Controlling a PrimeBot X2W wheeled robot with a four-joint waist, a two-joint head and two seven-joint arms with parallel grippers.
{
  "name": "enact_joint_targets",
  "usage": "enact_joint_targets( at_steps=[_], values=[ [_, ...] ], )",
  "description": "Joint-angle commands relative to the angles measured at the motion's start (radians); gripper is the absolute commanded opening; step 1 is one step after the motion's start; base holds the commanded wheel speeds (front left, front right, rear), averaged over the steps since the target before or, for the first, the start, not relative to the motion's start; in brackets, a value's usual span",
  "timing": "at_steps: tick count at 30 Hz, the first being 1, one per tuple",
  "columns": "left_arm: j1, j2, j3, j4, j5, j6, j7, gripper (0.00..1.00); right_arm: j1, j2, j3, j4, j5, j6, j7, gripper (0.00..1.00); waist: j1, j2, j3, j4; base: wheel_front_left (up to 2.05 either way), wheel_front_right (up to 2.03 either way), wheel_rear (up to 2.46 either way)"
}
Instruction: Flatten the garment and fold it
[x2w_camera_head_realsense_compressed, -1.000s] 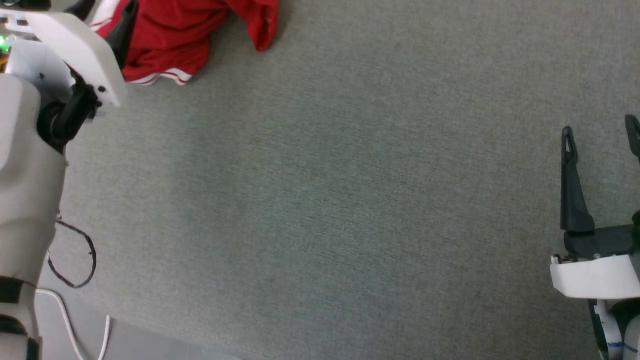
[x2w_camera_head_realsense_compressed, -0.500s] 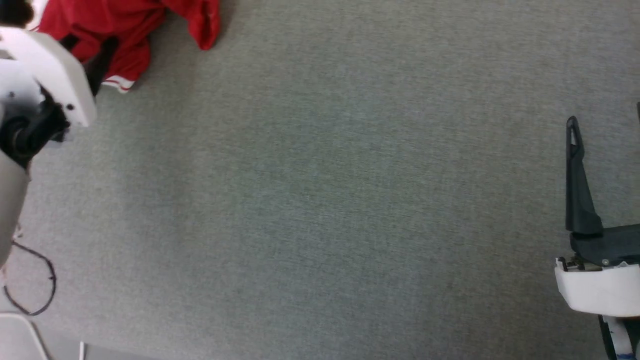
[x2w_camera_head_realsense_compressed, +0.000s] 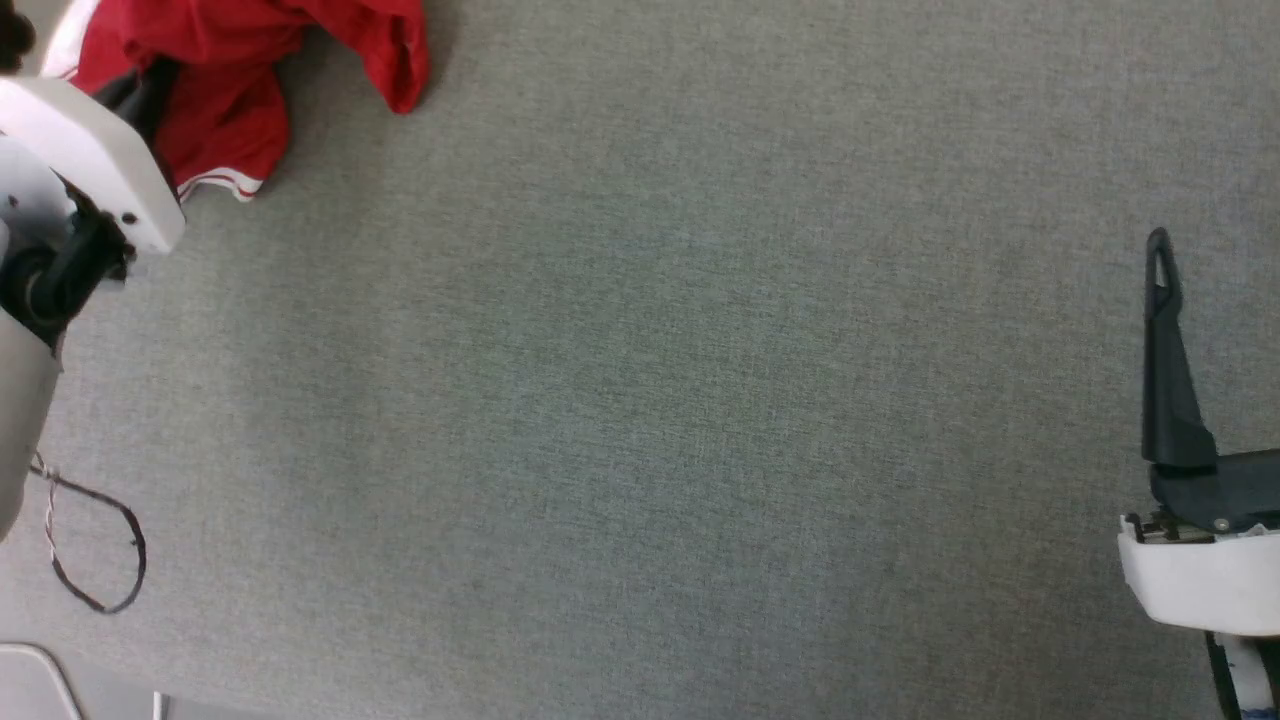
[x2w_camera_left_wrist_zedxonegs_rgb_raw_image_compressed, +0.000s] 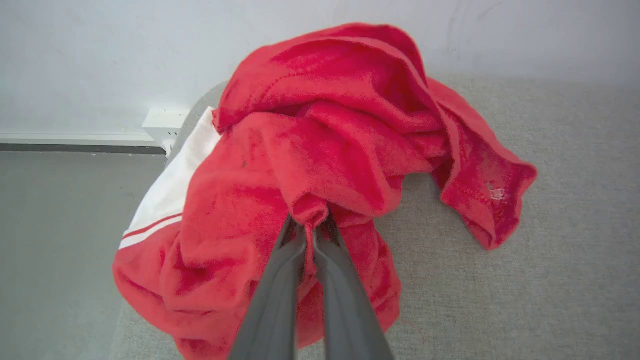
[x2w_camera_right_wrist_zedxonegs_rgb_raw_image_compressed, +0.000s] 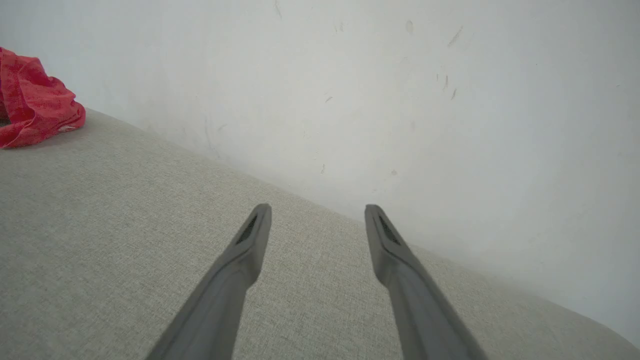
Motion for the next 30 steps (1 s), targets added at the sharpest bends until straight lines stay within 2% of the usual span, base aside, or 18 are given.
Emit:
enact_joint_targets(
  at_steps=[1,9,21,25,30],
  values=[
    [-0.024,0.001,-0.007,-0.005,-0.009,-0.006,-0.019,0.00,-0.001,0.002,0.002,0.010,0.006,-0.001,-0.010,1.00,0.0000,0.0000,-0.022,0.010,0.00,0.00,0.00],
    [-0.068,0.028,-0.044,-0.067,-0.054,-0.006,-0.092,0.00,-0.006,0.017,-0.017,0.093,0.043,-0.001,-0.061,1.00,0.0000,0.0000,-0.127,0.018,0.00,0.00,0.00],
    [-0.140,0.068,-0.119,-0.198,-0.080,-0.006,-0.066,0.00,0.024,0.024,-0.109,0.242,0.190,-0.001,-0.142,1.00,0.0000,0.0000,-0.295,0.002,0.00,0.00,0.00],
    [-0.172,0.064,-0.138,-0.255,-0.084,-0.006,-0.048,0.00,0.039,0.024,-0.131,0.285,0.233,-0.001,-0.168,1.00,0.0000,0.0000,-0.346,-0.010,0.00,0.00,0.00],
    [-0.208,0.029,-0.157,-0.348,-0.089,-0.005,-0.022,0.00,0.053,0.024,-0.143,0.338,0.275,-0.001,-0.200,1.00,0.0000,0.0000,-0.399,-0.037,0.00,0.00,0.00]
  ],
)
